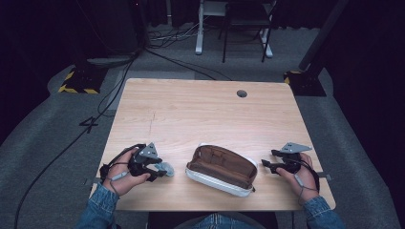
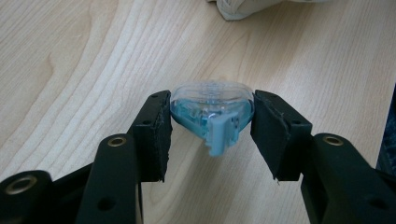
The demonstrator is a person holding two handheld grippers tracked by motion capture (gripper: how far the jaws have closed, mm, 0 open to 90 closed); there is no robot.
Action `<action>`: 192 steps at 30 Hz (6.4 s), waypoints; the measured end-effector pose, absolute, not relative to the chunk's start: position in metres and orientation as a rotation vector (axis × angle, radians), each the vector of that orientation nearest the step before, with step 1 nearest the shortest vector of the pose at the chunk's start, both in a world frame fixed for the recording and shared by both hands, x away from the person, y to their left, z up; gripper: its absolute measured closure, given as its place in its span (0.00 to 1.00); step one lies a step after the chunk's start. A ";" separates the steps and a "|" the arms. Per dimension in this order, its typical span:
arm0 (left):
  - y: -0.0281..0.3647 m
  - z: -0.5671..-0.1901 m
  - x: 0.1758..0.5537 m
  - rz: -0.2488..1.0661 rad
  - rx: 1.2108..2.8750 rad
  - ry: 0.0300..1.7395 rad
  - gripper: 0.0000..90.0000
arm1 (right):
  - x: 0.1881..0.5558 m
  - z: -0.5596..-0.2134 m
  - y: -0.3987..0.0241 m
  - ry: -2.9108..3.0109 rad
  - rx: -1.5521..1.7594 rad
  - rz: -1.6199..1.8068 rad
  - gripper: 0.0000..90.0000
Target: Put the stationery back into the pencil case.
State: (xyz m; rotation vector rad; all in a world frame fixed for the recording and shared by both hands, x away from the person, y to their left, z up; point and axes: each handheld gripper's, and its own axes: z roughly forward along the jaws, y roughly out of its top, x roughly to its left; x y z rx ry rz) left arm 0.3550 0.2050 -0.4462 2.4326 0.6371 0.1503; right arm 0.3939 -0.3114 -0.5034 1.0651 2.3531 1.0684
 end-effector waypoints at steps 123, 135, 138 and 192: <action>0.046 -0.398 0.375 0.083 2.352 0.374 0.54 | 0.394 -0.504 -0.311 2.359 1.053 1.072 0.37; 0.033 -0.413 0.378 0.085 2.346 0.420 0.54 | 0.394 -0.503 -0.311 2.362 1.051 1.072 0.37; 0.030 -0.418 0.378 0.089 2.356 0.426 0.54 | 0.394 -0.503 -0.311 2.362 1.051 1.072 0.37; 0.155 -0.399 0.371 0.344 2.223 0.684 0.23 | 0.398 -0.504 -0.305 2.376 1.042 1.077 0.33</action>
